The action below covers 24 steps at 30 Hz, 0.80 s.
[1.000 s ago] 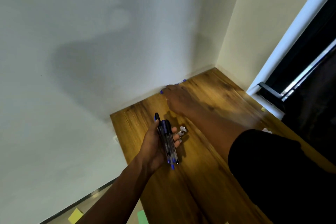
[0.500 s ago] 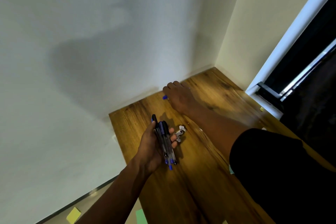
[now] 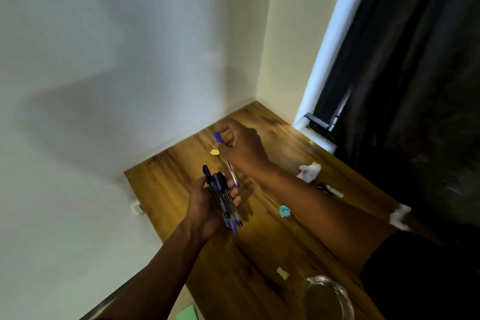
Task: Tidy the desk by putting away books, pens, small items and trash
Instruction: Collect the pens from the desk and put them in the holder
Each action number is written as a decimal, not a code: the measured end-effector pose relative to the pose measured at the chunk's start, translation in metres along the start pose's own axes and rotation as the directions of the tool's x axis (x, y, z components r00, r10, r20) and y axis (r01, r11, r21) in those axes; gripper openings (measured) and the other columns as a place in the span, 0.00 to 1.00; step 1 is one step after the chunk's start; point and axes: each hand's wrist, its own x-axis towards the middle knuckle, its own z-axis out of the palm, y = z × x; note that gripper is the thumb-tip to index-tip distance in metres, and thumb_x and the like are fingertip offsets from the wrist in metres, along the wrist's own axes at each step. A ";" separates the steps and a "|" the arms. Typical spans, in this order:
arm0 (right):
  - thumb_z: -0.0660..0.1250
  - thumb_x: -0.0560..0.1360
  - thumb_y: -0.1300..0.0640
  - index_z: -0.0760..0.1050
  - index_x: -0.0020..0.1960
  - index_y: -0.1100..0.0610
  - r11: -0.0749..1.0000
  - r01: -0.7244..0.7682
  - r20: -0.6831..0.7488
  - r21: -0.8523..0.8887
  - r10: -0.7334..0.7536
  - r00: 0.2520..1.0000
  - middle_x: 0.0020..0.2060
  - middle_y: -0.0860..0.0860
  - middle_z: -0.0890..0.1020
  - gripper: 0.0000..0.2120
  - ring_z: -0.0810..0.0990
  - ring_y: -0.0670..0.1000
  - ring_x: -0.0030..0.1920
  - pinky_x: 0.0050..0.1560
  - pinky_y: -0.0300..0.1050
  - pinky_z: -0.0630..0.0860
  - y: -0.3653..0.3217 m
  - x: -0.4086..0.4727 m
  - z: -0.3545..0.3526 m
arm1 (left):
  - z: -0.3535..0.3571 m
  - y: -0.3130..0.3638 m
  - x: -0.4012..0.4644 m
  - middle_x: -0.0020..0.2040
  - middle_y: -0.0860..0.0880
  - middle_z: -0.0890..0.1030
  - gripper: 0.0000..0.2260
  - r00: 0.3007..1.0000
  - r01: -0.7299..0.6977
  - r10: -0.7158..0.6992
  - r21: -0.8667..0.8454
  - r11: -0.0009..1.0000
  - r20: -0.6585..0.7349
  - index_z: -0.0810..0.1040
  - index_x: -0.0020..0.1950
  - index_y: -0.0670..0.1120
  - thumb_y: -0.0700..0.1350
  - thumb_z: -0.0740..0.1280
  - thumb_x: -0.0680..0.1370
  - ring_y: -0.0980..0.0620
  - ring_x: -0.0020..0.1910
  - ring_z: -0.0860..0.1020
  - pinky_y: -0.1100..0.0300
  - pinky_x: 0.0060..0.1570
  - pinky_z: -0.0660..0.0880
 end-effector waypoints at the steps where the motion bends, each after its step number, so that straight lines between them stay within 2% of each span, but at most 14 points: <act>1: 0.74 0.73 0.57 0.79 0.56 0.51 0.999 -0.028 0.020 -0.017 0.028 0.999 0.39 0.46 0.84 0.13 0.83 0.47 0.41 0.45 0.49 0.82 0.001 -0.014 -0.005 | 0.004 -0.006 -0.002 0.47 0.44 0.83 0.24 1.000 0.010 -0.011 0.019 1.000 0.007 0.80 0.58 0.41 0.60 0.60 0.82 0.46 0.43 0.82 0.50 0.50 0.80; 3: 0.74 0.72 0.57 0.80 0.57 0.52 0.993 -0.076 0.039 -0.085 0.079 0.996 0.41 0.47 0.84 0.14 0.83 0.49 0.42 0.46 0.50 0.83 0.003 -0.041 -0.020 | 0.018 -0.021 -0.011 0.44 0.43 0.83 0.24 0.999 0.030 -0.033 0.079 0.996 0.042 0.82 0.54 0.41 0.61 0.59 0.82 0.46 0.40 0.82 0.50 0.48 0.79; 5: 0.72 0.72 0.57 0.81 0.54 0.52 0.977 -0.142 0.037 -0.159 0.150 0.988 0.42 0.49 0.84 0.11 0.83 0.52 0.43 0.47 0.50 0.82 0.007 -0.064 -0.034 | 0.032 -0.037 -0.016 0.45 0.42 0.83 0.26 0.996 0.056 -0.064 0.113 0.992 0.068 0.83 0.55 0.41 0.63 0.59 0.81 0.45 0.40 0.83 0.50 0.47 0.77; 7: 0.71 0.73 0.57 0.82 0.52 0.53 0.951 -0.202 0.034 -0.234 0.216 0.976 0.44 0.51 0.84 0.09 0.82 0.55 0.46 0.49 0.50 0.81 0.010 -0.084 -0.047 | 0.044 -0.053 -0.021 0.49 0.42 0.84 0.27 0.992 0.070 -0.084 0.149 0.986 0.091 0.81 0.62 0.41 0.63 0.58 0.82 0.44 0.44 0.84 0.51 0.46 0.80; 10: 0.69 0.74 0.58 0.81 0.49 0.58 0.925 -0.202 0.023 -0.323 0.221 0.975 0.44 0.55 0.83 0.06 0.81 0.58 0.47 0.48 0.52 0.80 0.016 -0.114 -0.070 | 0.062 -0.082 -0.031 0.53 0.42 0.85 0.28 0.986 0.122 -0.140 0.181 0.976 0.088 0.78 0.67 0.41 0.62 0.57 0.83 0.45 0.49 0.82 0.51 0.48 0.78; 14: 0.70 0.74 0.58 0.81 0.46 0.59 0.896 -0.240 -0.020 -0.374 0.251 0.968 0.43 0.55 0.83 0.04 0.80 0.58 0.48 0.48 0.51 0.78 0.022 -0.153 -0.099 | 0.078 -0.116 -0.042 0.69 0.41 0.78 0.28 0.973 0.170 -0.200 0.228 0.959 0.114 0.75 0.73 0.43 0.62 0.58 0.83 0.45 0.54 0.80 0.51 0.53 0.74; 18: 0.71 0.72 0.57 0.83 0.47 0.54 0.925 -0.307 -0.198 -0.223 0.266 0.943 0.42 0.49 0.85 0.05 0.83 0.51 0.45 0.48 0.49 0.81 0.036 -0.204 -0.128 | 0.095 -0.156 -0.065 0.69 0.42 0.79 0.23 0.953 0.176 -0.230 0.258 0.950 0.195 0.75 0.73 0.43 0.56 0.60 0.84 0.45 0.63 0.79 0.52 0.58 0.74; 21: 0.68 0.73 0.53 0.81 0.53 0.49 0.930 -0.365 -0.330 -0.051 0.329 0.885 0.48 0.45 0.84 0.09 0.82 0.47 0.50 0.53 0.49 0.81 0.049 -0.242 -0.136 | 0.102 -0.181 -0.073 0.62 0.41 0.82 0.19 0.948 0.170 -0.244 0.321 0.932 0.204 0.80 0.67 0.43 0.53 0.62 0.83 0.45 0.56 0.82 0.51 0.55 0.76; 24: 0.66 0.75 0.46 0.78 0.59 0.45 0.868 -0.485 -0.420 0.105 0.481 0.770 0.55 0.44 0.82 0.13 0.80 0.47 0.57 0.58 0.51 0.78 0.061 -0.286 -0.142 | 0.114 -0.207 -0.092 0.51 0.42 0.85 0.16 0.934 0.212 -0.306 0.406 0.889 0.183 0.83 0.58 0.44 0.54 0.65 0.82 0.45 0.49 0.83 0.51 0.49 0.78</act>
